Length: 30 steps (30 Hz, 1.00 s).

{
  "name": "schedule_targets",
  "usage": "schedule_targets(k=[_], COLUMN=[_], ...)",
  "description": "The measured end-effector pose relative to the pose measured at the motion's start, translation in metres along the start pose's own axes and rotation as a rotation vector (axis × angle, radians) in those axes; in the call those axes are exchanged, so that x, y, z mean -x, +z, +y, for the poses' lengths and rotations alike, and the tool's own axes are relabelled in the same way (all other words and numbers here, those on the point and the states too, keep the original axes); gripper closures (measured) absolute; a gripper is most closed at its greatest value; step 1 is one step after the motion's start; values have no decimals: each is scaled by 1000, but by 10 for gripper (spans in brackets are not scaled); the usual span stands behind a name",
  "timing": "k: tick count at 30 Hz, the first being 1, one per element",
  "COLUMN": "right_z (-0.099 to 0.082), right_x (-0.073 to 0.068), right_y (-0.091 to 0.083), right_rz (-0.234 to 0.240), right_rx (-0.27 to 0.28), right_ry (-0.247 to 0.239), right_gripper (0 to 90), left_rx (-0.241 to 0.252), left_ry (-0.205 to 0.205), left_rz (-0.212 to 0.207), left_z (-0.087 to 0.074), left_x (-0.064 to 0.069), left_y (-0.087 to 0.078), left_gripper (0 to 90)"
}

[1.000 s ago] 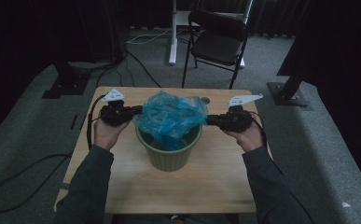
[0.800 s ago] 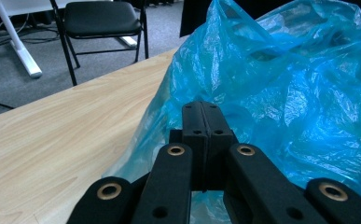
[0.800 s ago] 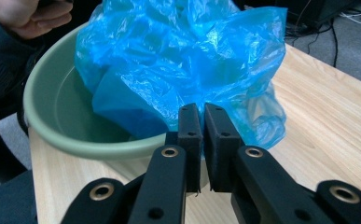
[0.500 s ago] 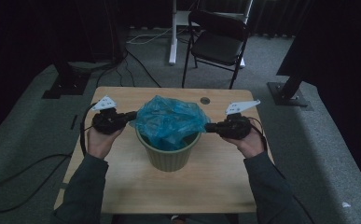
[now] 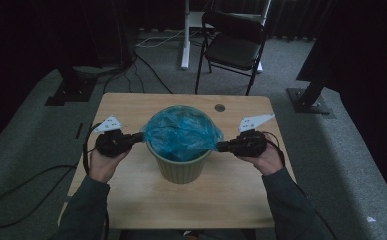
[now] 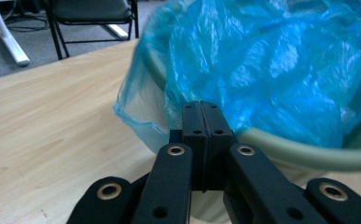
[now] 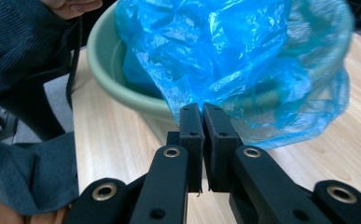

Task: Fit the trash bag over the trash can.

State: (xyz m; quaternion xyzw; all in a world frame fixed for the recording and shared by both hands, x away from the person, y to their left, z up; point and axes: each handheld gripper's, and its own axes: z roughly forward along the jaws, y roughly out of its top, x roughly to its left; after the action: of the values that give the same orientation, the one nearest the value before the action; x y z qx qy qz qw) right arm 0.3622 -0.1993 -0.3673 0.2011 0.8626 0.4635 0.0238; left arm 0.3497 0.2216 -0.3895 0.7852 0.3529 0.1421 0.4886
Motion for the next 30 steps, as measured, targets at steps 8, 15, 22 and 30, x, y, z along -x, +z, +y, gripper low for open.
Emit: schedule_targets(k=[8, 15, 22, 30], right_z=[-2, -2, -1, -3], right_x=[-7, -9, -8, -10], right_y=[7, 10, 11, 12], right_rz=[28, 30, 42, 62], right_rx=[-28, -26, -14, -14], right_ry=[-38, -40, -40, -46], right_gripper=[869, 869, 869, 869], left_rx=[-4, -32, -29, -52], left_ry=[-7, 9, 7, 15], left_rz=[-33, -42, -50, -71], left_z=[-13, -15, -19, -30], left_x=[6, 13, 18, 25], left_y=[-4, -2, 7, 12], left_gripper=[896, 896, 897, 897])
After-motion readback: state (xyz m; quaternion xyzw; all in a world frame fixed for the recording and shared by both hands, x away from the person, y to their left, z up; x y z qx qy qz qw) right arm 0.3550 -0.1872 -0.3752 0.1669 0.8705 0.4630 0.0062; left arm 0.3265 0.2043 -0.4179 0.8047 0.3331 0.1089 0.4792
